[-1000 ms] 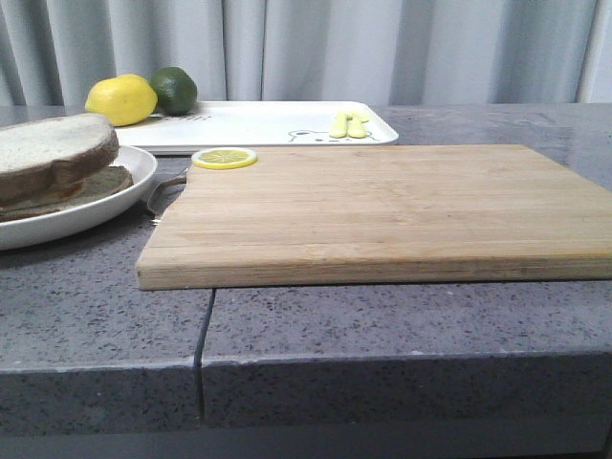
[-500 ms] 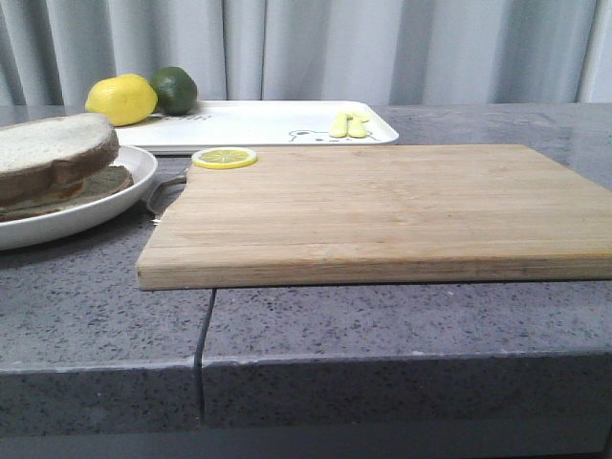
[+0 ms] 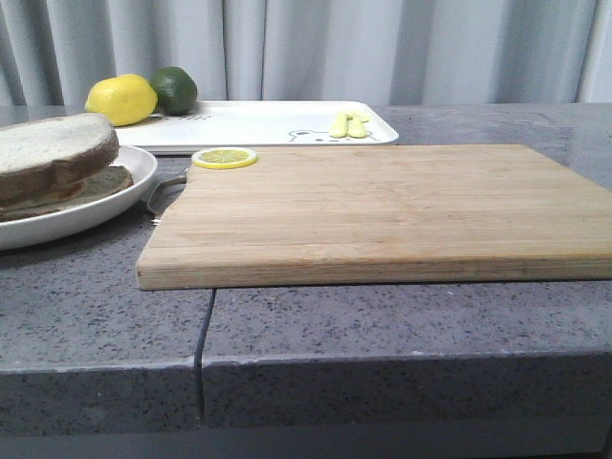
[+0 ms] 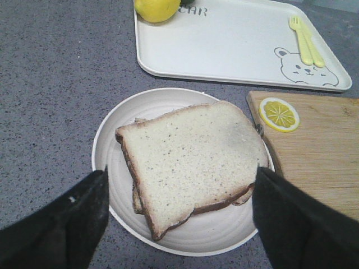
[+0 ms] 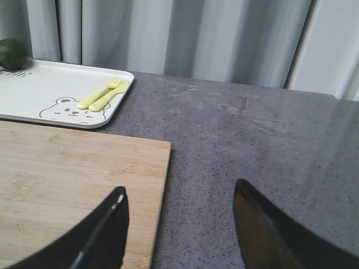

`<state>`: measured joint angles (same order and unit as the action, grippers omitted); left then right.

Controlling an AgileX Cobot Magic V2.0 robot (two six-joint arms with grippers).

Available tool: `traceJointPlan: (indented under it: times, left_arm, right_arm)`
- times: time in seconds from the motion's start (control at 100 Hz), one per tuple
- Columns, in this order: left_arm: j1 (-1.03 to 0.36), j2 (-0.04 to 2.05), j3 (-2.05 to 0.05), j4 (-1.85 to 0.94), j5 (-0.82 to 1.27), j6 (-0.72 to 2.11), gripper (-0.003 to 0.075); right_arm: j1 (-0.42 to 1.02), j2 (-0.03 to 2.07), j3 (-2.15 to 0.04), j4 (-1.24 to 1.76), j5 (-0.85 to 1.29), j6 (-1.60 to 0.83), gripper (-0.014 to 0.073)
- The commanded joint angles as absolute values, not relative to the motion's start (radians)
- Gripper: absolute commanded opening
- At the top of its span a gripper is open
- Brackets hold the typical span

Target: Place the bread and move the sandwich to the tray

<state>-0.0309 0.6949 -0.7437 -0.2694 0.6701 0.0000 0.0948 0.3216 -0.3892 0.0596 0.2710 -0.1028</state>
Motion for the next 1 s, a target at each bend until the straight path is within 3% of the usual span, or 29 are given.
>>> traceJointPlan:
  times: [0.0, 0.6, 0.99]
  left_arm:
    - [-0.027, 0.698, -0.778, -0.291, 0.609, 0.0, 0.0492]
    - [-0.027, 0.708, -0.778, -0.258, 0.552, -0.048, 0.0492]
    - [-0.026, 0.899, -0.778, -0.124, 0.547, -0.207, 0.0492]
  right_arm:
    - [0.089, 0.326, -0.416, 0.049, 0.19, -0.102, 0.0427]
    - [0.089, 0.326, -0.416, 0.049, 0.19, -0.102, 0.0427]
    - [0.089, 0.326, -0.416, 0.049, 0.19, -0.102, 0.0427]
